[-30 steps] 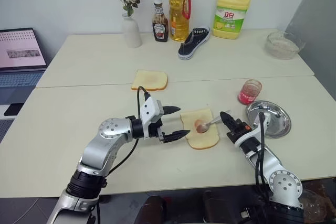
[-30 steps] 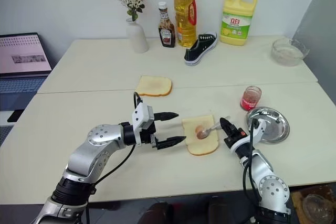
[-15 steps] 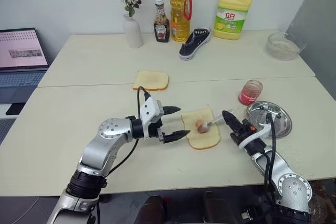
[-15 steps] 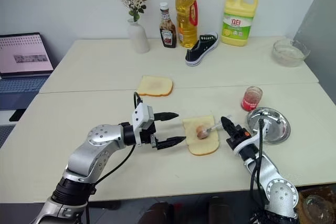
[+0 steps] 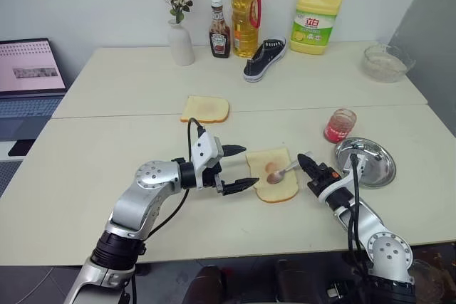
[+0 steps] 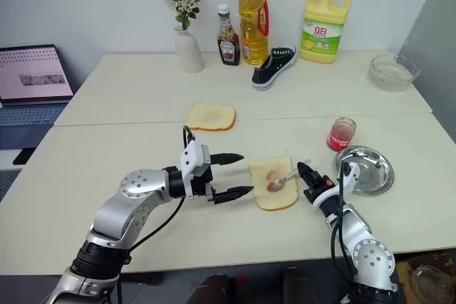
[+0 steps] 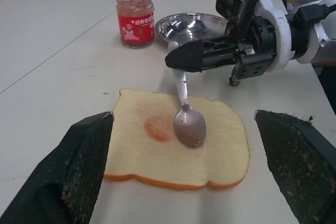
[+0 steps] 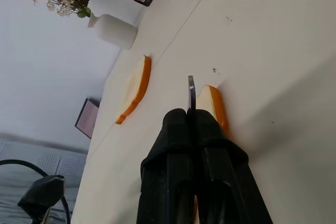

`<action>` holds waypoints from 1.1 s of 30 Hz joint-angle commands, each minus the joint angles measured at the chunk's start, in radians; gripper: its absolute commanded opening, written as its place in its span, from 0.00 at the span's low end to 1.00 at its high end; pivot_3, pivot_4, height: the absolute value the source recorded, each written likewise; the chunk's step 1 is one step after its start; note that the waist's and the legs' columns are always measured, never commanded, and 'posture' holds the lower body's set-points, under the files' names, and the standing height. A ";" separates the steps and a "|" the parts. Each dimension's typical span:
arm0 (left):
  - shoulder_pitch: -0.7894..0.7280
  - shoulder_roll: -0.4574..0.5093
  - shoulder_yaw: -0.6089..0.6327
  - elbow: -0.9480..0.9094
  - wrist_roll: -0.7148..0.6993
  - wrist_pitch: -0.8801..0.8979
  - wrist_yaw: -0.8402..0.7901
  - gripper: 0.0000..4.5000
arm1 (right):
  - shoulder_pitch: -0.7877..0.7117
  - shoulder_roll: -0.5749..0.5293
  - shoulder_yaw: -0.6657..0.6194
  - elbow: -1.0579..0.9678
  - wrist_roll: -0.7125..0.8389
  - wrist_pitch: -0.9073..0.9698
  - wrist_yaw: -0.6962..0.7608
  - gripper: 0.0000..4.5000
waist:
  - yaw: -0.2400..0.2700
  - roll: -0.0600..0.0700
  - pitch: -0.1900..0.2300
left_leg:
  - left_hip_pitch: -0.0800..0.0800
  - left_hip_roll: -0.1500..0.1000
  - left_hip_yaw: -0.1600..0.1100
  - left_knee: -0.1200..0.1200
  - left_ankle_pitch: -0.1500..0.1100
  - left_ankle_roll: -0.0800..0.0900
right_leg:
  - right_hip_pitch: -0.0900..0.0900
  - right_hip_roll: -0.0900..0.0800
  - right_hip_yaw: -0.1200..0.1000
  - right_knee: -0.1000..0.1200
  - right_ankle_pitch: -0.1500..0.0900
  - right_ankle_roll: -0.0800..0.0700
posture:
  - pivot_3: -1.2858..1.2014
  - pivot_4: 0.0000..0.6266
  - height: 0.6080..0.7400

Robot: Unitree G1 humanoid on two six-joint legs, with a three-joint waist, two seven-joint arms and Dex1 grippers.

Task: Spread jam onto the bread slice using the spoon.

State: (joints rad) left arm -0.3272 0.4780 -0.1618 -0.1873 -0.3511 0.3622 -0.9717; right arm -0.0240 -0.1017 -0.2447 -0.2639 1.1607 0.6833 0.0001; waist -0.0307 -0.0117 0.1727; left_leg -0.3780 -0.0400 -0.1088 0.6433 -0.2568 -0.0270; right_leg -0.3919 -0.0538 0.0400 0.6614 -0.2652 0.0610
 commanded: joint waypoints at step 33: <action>-0.003 -0.005 0.003 -0.029 -0.005 -0.016 0.008 1.00 | 0.157 -0.187 -0.050 -0.111 0.109 0.066 0.047 0.01 | 0.005 0.000 0.000 | -0.001 0.000 -0.002 -0.001 0.000 0.000 | 0.002 -0.001 -0.001 -0.005 -0.001 0.002 | 0.52 0.24 1.00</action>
State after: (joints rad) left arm -0.3260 0.4772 -0.1618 -0.1873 -0.3507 0.3623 -0.9698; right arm 0.1176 -0.2710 -0.2777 -0.3706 1.2793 0.7425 0.0449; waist -0.0256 -0.0118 0.1729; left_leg -0.3792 -0.0405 -0.1103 0.6421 -0.2573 -0.0270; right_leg -0.3902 -0.0549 0.0386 0.6564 -0.2667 0.0635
